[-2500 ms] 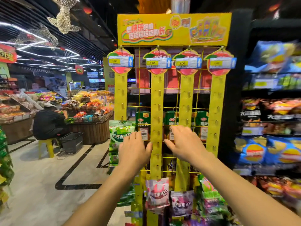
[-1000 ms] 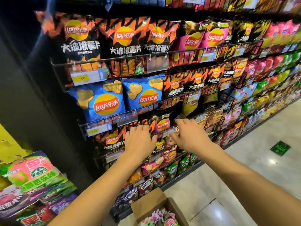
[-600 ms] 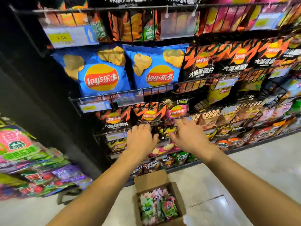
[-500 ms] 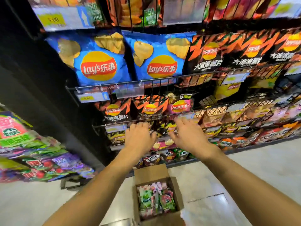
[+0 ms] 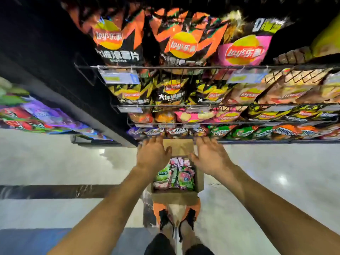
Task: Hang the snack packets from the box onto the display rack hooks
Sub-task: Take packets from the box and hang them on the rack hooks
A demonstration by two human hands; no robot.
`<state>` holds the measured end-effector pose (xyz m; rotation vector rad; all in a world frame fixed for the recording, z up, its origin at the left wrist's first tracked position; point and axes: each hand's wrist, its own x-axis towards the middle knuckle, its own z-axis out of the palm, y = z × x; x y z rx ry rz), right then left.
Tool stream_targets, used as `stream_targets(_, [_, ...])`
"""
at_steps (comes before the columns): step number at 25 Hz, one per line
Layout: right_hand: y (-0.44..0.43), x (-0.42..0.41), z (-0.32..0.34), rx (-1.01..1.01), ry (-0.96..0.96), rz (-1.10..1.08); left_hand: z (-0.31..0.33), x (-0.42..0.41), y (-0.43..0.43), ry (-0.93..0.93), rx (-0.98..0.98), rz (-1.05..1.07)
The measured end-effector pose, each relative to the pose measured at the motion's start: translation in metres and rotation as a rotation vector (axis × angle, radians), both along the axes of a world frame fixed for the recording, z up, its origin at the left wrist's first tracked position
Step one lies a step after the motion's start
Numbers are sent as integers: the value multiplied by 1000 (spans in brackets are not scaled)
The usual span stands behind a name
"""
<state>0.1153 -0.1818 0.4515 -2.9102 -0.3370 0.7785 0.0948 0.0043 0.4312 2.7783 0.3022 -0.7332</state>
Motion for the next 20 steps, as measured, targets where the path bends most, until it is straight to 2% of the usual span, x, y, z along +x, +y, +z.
stream_targets(3, [4,-17,-71,-25,104,10,-70,-13,1,78,33,-31])
stream_targets(11, [-8,-60,-268,-45,232,-80,-266,-46,-15,256,59,-101])
stream_targets(20, [-14,-99,-455,17,357,-281,-454,-97,-15,339,-21,17])
